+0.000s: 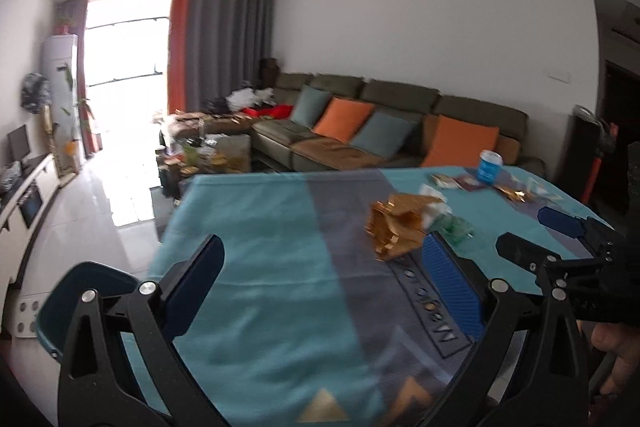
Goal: Collect trash
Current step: 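Move both tools back over the table toward the gold foil bag, then grasp the gold foil bag with the left tool while the right tool grasps the clear plastic bag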
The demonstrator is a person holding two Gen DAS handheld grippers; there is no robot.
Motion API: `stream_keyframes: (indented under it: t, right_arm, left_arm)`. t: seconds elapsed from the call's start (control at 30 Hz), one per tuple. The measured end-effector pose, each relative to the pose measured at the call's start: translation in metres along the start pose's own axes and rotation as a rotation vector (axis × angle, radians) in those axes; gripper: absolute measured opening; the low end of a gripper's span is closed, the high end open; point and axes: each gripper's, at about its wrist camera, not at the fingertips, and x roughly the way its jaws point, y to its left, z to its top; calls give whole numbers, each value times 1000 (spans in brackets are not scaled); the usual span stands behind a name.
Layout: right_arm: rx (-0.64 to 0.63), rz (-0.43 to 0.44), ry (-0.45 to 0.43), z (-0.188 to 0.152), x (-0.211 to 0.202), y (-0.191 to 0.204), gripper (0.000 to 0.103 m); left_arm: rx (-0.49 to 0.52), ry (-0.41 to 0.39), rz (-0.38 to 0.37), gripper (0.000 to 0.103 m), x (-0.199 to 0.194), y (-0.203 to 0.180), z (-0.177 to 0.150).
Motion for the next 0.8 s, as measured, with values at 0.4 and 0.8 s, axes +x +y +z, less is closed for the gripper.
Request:
stream_keyframes:
  t: [0.4, 0.8]
  right_arm:
    - [14, -79, 44, 7, 13, -42, 96]
    - [-44, -74, 234, 19, 94, -74, 96]
  left_arm:
    - [11, 71, -82, 98, 55, -21, 8]
    - [21, 181, -147, 98, 136, -44, 13]
